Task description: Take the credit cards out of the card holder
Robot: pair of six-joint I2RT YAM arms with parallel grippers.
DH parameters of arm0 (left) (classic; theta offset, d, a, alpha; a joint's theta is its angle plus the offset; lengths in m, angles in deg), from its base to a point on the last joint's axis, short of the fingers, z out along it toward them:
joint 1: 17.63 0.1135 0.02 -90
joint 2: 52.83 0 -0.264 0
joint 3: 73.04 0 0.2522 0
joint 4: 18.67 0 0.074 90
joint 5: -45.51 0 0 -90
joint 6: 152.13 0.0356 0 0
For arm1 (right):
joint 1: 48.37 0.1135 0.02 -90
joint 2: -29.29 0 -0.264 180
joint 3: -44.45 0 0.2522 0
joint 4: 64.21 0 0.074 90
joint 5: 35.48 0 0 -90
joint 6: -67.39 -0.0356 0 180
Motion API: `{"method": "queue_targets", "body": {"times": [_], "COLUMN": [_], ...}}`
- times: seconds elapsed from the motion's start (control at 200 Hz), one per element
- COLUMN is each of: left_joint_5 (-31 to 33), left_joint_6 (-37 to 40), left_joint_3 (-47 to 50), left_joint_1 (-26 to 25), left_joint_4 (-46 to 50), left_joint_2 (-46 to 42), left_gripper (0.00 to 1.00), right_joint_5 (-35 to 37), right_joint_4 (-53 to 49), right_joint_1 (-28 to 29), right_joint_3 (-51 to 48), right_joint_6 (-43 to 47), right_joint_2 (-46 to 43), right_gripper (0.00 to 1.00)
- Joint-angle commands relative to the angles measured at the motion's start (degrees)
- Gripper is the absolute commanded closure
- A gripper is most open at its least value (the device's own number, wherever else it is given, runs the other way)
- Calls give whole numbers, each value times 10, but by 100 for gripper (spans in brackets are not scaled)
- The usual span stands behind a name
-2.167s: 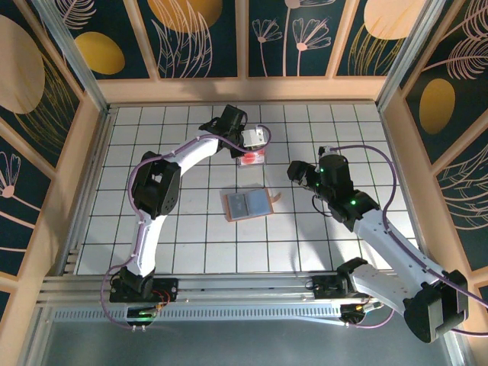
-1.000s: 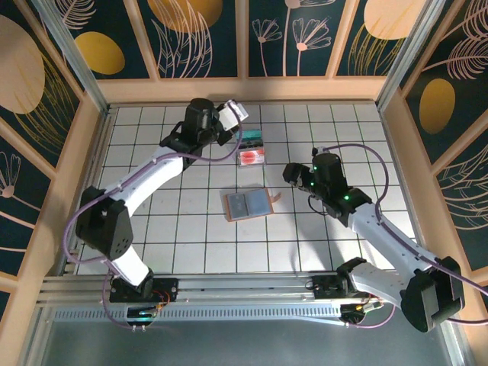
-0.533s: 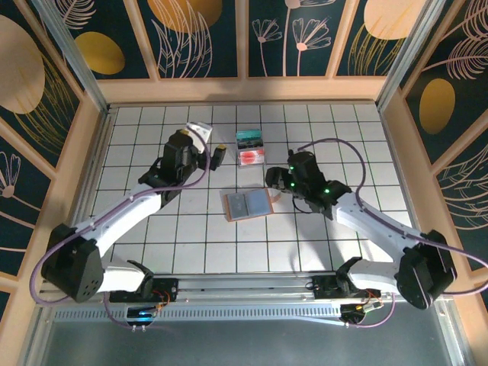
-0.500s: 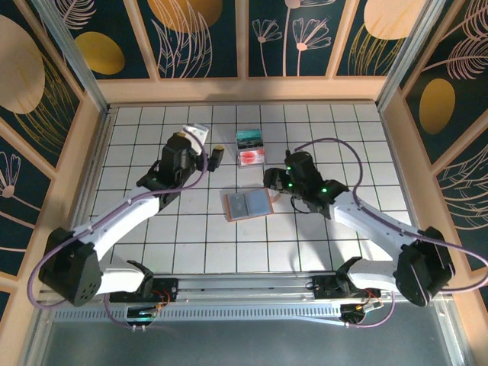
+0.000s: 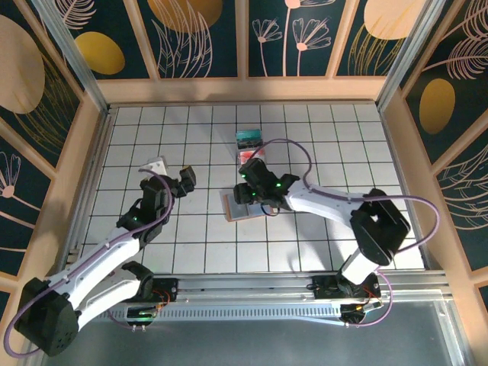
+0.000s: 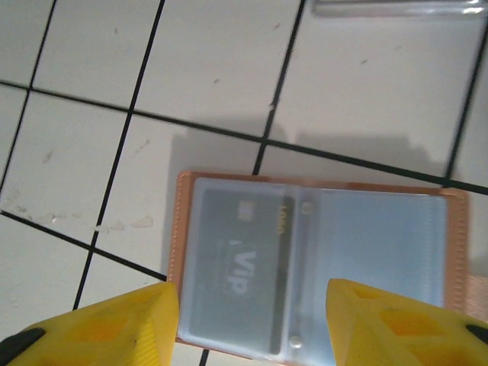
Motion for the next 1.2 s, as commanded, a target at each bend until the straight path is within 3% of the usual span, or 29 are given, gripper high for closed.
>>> {"method": "queue_targets", "body": {"times": [0.0,0.315,0.846,1.196], "left_joint_5": [8,25,14,9], "left_joint_6": [-80,-105,-110,-103], "left_joint_3": [28,47,43,33], "left_joint_1": [4,4,4,4], "left_joint_4": [24,34,19,19], "left_joint_2": [-17,-14,27,44], "left_gripper": [1,1,1,1], "right_joint_5": [26,48,31,4], "right_joint_4": [-40,-87,-87,-83], "right_joint_1": [23,46,50,51], "right_joint_3": [45,98,94,79], "right_joint_6": [22,14,13,9], "right_joint_2": [43,132,153,167], "right_gripper": [48,51,39,42]}}
